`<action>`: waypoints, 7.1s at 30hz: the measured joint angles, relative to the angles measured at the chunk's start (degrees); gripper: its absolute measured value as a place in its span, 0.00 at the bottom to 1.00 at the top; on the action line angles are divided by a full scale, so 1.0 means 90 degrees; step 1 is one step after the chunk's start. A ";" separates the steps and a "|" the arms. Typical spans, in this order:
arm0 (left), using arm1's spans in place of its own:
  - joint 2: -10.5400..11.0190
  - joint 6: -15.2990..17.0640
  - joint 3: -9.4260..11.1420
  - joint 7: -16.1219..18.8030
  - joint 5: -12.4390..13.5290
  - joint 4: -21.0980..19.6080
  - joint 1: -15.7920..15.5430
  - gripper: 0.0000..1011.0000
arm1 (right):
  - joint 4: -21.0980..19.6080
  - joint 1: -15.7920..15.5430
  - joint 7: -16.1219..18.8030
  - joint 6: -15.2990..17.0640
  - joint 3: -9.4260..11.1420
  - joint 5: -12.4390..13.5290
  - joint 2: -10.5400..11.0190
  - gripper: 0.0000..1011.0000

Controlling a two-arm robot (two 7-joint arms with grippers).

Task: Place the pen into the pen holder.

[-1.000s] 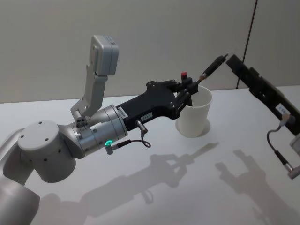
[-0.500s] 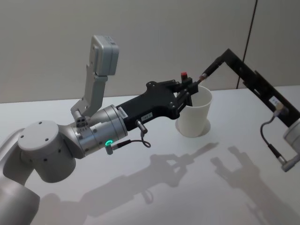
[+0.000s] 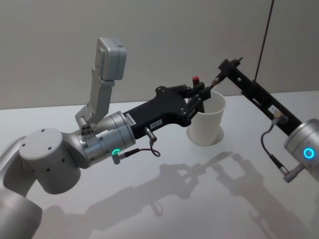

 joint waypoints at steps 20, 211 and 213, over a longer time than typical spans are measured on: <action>0.0000 0.0000 0.0000 0.0000 0.0000 0.0000 0.0000 0.12 | 0.0298 0.0186 -0.0134 -0.0182 -0.0281 -0.0194 -0.0260 0.99; 0.0000 0.0001 0.0000 0.0000 0.0000 0.0000 0.0000 0.99 | 0.4921 0.2704 0.2978 -0.2531 -0.0697 -0.4791 -0.0555 0.40; 0.0000 0.0000 0.0000 0.0000 0.0000 0.0000 0.0000 0.99 | 0.4944 0.2714 0.2978 -0.2544 -0.0707 -0.4822 -0.0564 0.48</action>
